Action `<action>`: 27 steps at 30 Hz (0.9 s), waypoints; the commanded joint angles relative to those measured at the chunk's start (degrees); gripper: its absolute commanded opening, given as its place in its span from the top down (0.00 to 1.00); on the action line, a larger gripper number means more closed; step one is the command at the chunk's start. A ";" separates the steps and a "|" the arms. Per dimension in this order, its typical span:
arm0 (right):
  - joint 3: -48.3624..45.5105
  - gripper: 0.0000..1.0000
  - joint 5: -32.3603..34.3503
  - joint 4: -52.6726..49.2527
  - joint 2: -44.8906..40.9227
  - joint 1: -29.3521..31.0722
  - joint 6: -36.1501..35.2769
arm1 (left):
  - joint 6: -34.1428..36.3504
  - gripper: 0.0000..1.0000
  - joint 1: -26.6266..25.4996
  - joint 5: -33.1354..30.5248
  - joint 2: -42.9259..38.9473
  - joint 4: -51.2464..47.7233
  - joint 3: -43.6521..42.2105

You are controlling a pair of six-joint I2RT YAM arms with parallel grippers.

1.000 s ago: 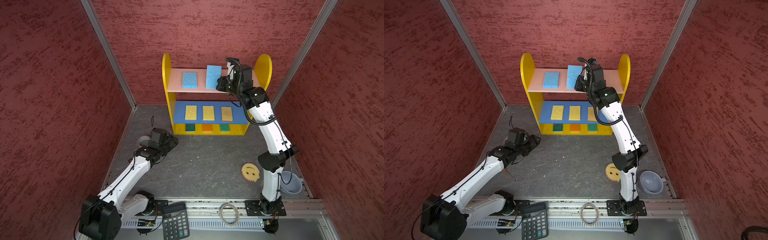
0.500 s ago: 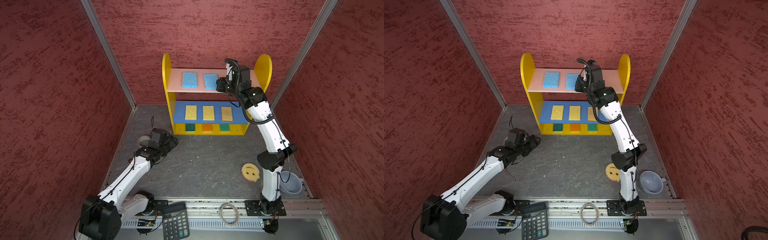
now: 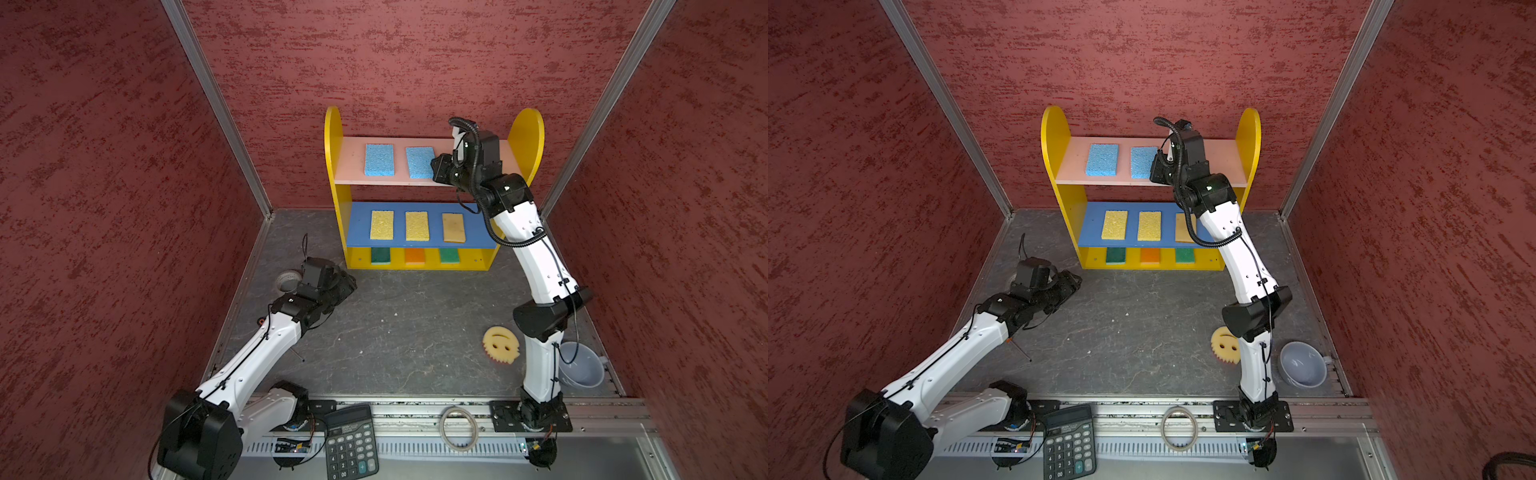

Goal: Place and organize the cleaning sponges onto the shelf
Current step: 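Lower the blue sponge onto the pink board beside the other blue sponge, then open the right gripper and withdraw it from the pink board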

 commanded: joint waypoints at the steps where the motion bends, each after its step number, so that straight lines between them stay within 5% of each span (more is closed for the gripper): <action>1: 0.79 0.70 0.68 -1.70 -0.35 -0.68 0.53 | -0.15 0.27 0.29 0.28 -0.31 0.60 -0.52; 17: -0.24 0.66 -5.95 -3.15 -1.61 -0.40 2.80 | -0.14 0.26 0.28 0.77 0.06 0.31 0.58; 27: -1.41 0.92 -4.95 -2.32 -1.16 -0.21 4.02 | -0.01 0.26 0.19 1.18 1.28 0.25 1.51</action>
